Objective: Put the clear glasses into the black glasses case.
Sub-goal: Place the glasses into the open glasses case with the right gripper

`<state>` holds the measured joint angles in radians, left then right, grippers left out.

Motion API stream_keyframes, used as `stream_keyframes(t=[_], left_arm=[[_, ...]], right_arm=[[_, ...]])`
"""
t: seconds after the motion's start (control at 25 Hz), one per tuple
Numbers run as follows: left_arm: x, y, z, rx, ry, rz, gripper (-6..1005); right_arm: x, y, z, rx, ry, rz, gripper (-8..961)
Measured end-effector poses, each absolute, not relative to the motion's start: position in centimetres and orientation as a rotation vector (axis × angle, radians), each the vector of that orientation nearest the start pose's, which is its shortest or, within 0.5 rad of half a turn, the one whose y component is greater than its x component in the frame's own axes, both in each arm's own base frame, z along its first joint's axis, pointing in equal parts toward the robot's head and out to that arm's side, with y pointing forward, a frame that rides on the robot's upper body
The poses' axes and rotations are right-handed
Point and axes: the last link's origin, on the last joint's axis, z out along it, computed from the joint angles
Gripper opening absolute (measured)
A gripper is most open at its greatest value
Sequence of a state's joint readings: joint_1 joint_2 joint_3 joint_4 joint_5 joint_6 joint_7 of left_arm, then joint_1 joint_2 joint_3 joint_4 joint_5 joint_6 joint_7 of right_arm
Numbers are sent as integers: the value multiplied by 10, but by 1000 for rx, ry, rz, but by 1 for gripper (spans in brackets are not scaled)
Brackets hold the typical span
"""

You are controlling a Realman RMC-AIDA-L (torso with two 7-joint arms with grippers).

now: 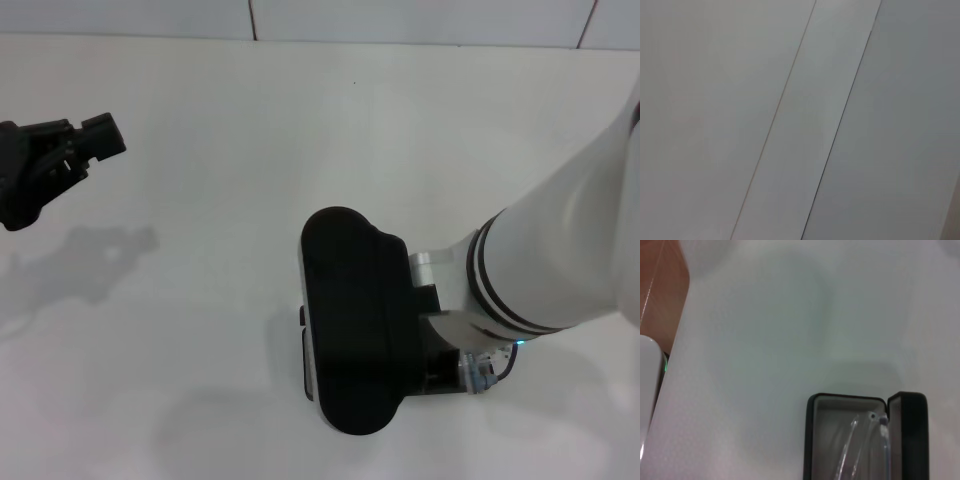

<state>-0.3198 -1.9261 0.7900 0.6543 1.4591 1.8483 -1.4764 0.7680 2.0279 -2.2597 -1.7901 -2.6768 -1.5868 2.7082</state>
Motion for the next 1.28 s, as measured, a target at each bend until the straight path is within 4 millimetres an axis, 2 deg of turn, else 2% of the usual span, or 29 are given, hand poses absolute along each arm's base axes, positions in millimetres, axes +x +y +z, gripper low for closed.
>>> stream_keyframes(t=[1.28], left_arm=[[-279,285,88,-2513,-655,-1221,94]], right_arm=[[65,258,-88,-2699,-436,-882,48]])
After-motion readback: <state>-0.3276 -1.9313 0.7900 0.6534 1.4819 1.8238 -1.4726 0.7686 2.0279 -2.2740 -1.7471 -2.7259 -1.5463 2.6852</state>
